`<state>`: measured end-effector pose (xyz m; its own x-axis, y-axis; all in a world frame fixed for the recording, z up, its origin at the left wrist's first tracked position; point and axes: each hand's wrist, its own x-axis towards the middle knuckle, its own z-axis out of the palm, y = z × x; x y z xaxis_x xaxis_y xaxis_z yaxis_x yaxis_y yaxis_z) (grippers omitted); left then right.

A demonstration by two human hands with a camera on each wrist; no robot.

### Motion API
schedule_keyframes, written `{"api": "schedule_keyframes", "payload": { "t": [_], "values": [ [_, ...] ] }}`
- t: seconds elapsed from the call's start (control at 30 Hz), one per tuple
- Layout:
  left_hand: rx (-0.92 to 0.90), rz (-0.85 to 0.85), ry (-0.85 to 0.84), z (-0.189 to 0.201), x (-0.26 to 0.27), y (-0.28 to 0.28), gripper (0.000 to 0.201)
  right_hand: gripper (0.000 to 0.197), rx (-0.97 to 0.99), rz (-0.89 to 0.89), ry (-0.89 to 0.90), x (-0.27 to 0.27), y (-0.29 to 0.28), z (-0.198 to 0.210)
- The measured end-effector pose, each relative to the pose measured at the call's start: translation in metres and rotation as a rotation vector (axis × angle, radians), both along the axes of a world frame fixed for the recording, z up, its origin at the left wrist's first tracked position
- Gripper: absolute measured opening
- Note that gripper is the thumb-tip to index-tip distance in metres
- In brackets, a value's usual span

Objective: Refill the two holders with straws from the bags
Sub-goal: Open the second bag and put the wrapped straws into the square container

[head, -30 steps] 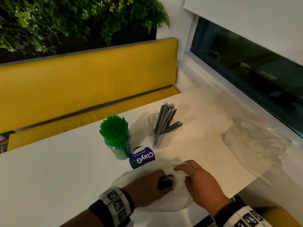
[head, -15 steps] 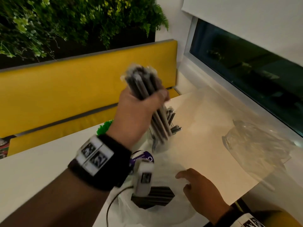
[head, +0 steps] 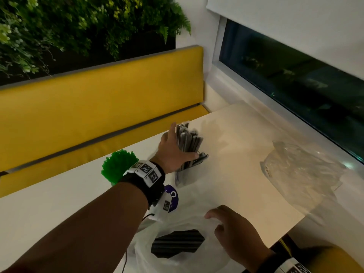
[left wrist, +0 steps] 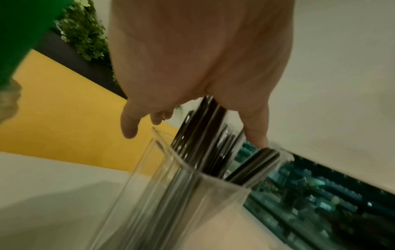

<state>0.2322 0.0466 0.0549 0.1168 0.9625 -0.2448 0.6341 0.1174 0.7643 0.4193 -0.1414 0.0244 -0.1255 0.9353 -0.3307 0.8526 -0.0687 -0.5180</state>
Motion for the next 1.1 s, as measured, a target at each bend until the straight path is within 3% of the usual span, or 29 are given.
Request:
{"api": "schedule_keyframes", "payload": {
  "t": [0.07, 0.13, 0.2, 0.27, 0.33, 0.37, 0.47, 0.6, 0.7, 0.8, 0.97, 1.1],
  "values": [
    [0.031, 0.039, -0.104, 0.013, -0.009, -0.009, 0.127, 0.047, 0.011, 0.001, -0.007, 0.000, 0.001, 0.000],
    [0.185, 0.087, -0.079, 0.032, -0.017, -0.032, 0.109, 0.044, 0.020, 0.004, -0.004, -0.001, 0.003, 0.002],
    [0.468, 0.026, -0.023, 0.042, -0.022, -0.071, 0.059, 0.035, 0.023, 0.008, 0.005, -0.003, 0.004, 0.005],
    [0.551, -0.265, 0.062, 0.037, -0.023, -0.116, 0.008, 0.027, 0.031, 0.011, 0.010, -0.006, 0.004, 0.007],
    [0.332, -0.554, 0.183, 0.011, -0.018, -0.155, 0.021, 0.028, 0.042, 0.022, 0.042, -0.011, 0.003, 0.009],
    [0.193, -0.597, 0.252, -0.004, -0.016, -0.168, 0.026, 0.030, 0.043, 0.034, 0.070, -0.014, 0.003, 0.011],
    [-0.008, -0.460, 0.354, -0.054, -0.018, -0.183, 0.034, 0.041, 0.004, 0.093, 0.147, -0.026, 0.000, 0.019],
    [-0.040, -0.514, 0.443, -0.090, -0.024, -0.194, 0.054, 0.048, 0.025, 0.162, 0.155, -0.037, -0.008, 0.020],
    [-0.014, -0.520, 0.582, -0.083, -0.021, -0.203, 0.041, 0.058, 0.072, 0.211, 0.161, -0.043, -0.015, 0.021],
    [-0.098, -0.556, 0.648, -0.086, -0.017, -0.207, 0.030, 0.060, 0.113, 0.206, 0.208, -0.043, -0.021, 0.023],
    [-0.076, -0.514, 0.507, -0.090, -0.020, -0.211, 0.037, 0.042, 0.147, 0.187, 0.133, -0.034, -0.025, 0.020],
    [-0.093, -0.409, 0.136, -0.066, -0.021, -0.208, 0.036, 0.042, 0.167, 0.109, 0.071, -0.017, -0.020, 0.013]
  ]
}}
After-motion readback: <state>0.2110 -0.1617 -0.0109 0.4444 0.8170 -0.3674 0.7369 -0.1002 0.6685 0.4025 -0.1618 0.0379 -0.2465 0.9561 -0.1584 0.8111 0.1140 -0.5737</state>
